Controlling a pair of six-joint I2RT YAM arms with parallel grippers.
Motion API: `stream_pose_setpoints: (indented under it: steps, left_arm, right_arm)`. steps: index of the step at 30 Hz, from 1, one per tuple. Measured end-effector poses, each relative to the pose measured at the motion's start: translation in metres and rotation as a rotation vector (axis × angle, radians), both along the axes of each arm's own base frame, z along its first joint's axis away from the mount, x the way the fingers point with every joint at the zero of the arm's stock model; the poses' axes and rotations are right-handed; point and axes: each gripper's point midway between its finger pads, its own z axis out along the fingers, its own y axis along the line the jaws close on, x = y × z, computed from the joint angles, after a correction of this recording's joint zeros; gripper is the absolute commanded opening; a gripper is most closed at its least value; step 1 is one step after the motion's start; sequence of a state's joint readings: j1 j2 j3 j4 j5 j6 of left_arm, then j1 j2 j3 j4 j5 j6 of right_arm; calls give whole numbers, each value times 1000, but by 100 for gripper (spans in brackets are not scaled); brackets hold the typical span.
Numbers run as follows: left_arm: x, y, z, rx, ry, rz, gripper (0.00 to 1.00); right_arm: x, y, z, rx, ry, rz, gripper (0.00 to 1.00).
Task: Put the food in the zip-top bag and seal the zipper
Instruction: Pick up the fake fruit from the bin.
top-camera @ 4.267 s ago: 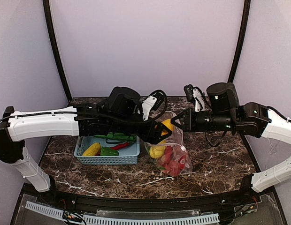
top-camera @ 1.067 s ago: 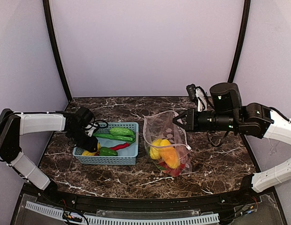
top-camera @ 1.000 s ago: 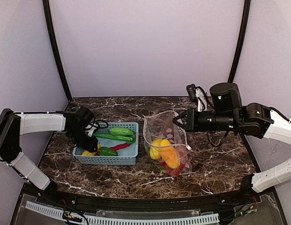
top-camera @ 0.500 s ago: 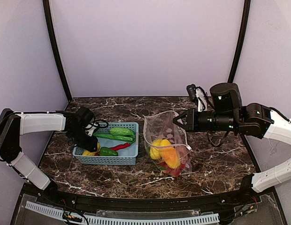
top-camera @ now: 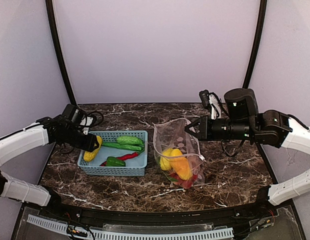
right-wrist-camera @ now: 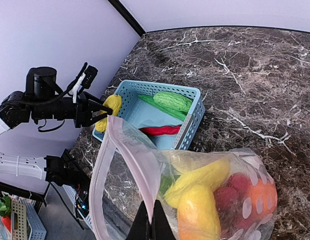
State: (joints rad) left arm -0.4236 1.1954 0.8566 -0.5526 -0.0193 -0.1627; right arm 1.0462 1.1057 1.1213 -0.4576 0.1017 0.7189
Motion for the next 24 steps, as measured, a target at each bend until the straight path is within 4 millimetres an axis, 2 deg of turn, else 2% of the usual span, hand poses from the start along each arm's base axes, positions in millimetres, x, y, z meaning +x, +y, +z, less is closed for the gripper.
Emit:
stream_pose_setpoints:
  steps: [6, 12, 14, 24]
  left_arm:
    - [-11, -14, 37, -135, -53, -29, 42]
    - [-26, -43, 99, -343, -141, -111, 42]
    - [-31, -54, 112, -373, -154, -146, 41]
    - [-76, -144, 165, -504, -169, -402, 40]
  right_arm:
    - [0, 1, -1, -3, 1, 1, 0]
    - [1, 2, -2, -4, 3, 3, 0]
    - [1, 4, -4, -5, 6, 6, 0]
    - [1, 9, -6, -6, 14, 18, 0]
